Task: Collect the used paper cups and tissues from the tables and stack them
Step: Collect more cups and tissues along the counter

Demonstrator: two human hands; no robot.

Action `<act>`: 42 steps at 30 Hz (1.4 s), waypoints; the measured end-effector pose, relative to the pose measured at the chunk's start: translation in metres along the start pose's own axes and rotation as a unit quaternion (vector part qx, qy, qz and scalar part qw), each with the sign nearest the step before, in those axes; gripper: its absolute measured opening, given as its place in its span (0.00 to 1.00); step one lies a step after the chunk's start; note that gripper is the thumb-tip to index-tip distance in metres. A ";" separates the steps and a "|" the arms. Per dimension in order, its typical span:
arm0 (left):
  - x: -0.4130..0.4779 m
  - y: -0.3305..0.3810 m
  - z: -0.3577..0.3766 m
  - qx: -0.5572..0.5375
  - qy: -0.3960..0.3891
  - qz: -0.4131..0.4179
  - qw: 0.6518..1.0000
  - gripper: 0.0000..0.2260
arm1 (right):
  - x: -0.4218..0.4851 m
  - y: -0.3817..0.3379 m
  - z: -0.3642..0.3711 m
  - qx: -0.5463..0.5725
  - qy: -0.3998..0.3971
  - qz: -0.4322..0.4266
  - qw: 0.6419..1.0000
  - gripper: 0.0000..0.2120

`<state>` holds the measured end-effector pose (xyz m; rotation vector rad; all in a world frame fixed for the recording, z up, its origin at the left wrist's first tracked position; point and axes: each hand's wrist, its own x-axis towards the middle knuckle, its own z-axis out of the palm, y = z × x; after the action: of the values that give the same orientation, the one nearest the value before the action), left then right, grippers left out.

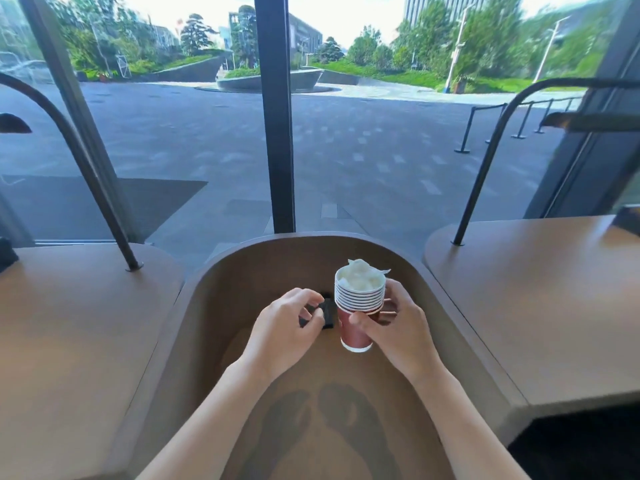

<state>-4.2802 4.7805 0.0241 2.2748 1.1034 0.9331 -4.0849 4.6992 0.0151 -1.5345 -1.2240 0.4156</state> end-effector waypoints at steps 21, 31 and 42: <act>0.023 0.039 0.118 -0.002 -0.267 0.295 0.917 0.10 | -0.140 0.035 -0.050 0.003 0.342 0.227 0.912 0.31; -0.079 0.183 0.149 -0.066 -0.347 0.506 0.787 0.14 | -0.310 -0.038 -0.100 -0.112 0.536 0.268 0.792 0.25; -0.308 0.327 0.123 -0.179 -0.410 0.600 0.663 0.13 | -0.563 -0.157 -0.129 -0.162 0.688 0.275 0.652 0.23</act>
<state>-4.1641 4.3296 0.0319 2.4009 -1.0333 0.2469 -4.2900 4.1367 0.0137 -1.8198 0.4336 -0.6266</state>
